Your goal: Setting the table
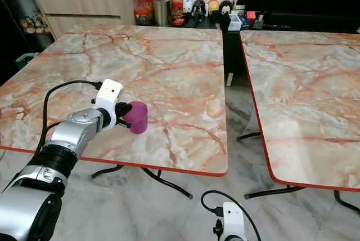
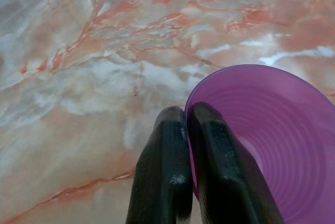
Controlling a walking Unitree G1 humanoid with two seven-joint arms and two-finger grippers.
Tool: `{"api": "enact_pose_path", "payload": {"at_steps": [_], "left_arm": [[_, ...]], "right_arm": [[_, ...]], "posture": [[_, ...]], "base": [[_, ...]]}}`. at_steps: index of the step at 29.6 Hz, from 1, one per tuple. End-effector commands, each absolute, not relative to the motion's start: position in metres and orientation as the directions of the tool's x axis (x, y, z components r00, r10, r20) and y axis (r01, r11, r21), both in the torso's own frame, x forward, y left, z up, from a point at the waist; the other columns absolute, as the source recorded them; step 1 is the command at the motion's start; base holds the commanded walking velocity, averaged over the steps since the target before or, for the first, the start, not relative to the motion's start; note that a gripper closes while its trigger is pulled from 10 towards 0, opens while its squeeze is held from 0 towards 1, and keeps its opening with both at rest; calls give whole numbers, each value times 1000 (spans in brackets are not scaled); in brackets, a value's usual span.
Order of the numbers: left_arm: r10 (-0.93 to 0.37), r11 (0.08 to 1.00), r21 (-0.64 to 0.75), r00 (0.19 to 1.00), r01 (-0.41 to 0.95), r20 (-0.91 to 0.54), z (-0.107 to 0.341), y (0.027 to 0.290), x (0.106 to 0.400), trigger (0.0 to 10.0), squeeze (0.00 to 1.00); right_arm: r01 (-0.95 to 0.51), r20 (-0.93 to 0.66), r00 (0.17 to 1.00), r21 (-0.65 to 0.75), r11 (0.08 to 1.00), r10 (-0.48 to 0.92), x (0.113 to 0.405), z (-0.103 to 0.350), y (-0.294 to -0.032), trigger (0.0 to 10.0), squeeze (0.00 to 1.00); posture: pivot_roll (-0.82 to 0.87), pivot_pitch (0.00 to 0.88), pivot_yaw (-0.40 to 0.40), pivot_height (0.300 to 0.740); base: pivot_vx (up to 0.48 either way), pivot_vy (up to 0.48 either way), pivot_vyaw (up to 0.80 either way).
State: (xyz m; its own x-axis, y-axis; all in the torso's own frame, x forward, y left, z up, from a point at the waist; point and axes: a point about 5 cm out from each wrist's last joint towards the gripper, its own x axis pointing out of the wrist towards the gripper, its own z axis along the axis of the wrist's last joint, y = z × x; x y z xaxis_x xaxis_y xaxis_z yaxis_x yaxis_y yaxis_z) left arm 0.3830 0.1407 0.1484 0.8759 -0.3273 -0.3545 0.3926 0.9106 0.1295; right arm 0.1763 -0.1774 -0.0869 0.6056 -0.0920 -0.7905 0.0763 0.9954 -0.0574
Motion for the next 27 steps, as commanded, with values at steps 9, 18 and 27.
{"api": "enact_pose_path", "payload": {"at_steps": [9, 18, 27], "left_arm": [[-206, 979, 15, 977, 206, 53, 199, 156, 390, 2275, 0], [-155, 982, -68, 960, 175, 233, 211, 146, 382, 10000, 0], [-41, 996, -58, 954, 61, 297, 185, 156, 367, 10000, 0]], "right_arm": [[86, -787, 610, -56, 995, -97, 180, -85, -179, 10000, 0], [86, -788, 608, -60, 994, -100, 180, -85, -182, 10000, 0], [99, -781, 616, -54, 994, -103, 180, -84, -184, 10000, 0]], "posture": [[62, 0, 9, 740], [63, 0, 0, 740], [63, 0, -18, 740]], "base": [[0, 0, 0], [0, 0, 0], [0, 0, 0]]}}
